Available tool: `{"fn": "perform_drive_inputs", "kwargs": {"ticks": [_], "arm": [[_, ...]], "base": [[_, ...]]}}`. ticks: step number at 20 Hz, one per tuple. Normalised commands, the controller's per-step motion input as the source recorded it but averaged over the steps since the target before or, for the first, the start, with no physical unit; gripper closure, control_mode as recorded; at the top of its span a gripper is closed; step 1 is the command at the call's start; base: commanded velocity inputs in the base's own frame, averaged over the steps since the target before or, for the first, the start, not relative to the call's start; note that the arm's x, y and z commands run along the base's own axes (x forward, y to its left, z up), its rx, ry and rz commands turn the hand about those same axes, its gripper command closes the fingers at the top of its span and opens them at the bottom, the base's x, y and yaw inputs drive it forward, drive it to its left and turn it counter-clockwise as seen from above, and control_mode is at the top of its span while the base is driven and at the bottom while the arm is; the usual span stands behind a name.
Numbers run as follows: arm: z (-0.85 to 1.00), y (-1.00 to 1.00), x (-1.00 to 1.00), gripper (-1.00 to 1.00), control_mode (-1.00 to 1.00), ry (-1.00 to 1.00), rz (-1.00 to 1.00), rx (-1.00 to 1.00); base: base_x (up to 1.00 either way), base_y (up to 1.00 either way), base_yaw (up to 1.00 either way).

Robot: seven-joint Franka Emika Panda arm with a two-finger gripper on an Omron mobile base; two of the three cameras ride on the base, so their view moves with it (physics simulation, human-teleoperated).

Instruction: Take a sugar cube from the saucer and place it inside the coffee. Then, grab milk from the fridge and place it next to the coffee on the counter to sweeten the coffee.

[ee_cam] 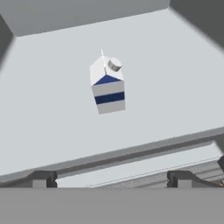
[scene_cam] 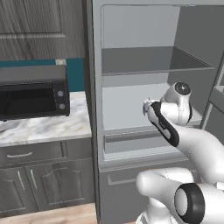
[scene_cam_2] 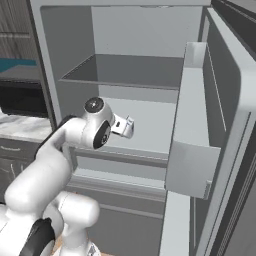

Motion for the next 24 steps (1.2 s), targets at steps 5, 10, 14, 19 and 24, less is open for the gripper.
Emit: {"fn": "perform_drive_inputs", "kwargs": {"ticks": [5,10,14,19,24], "arm": [[-0.13,-0.12,0.34,-1.00,-1.00,0.00,0.03,-0.01],[-0.18,-0.01,0.29,-1.00,-1.00,0.00,0.00,-0.06],[-0.19,0.00,0.33,-1.00,-1.00,0.00,0.00,-0.07],[-0.11,0.00,0.36,-1.00,-1.00,0.00,0.00,-0.03],[-0.07,0.00,0.28,-1.00,-1.00,0.00,0.00,0.00]], "base": [[0.00,0.00,0.00],[0.00,0.00,0.00],[0.00,0.00,0.00],[0.00,0.00,0.00],[0.00,0.00,0.00]]}}
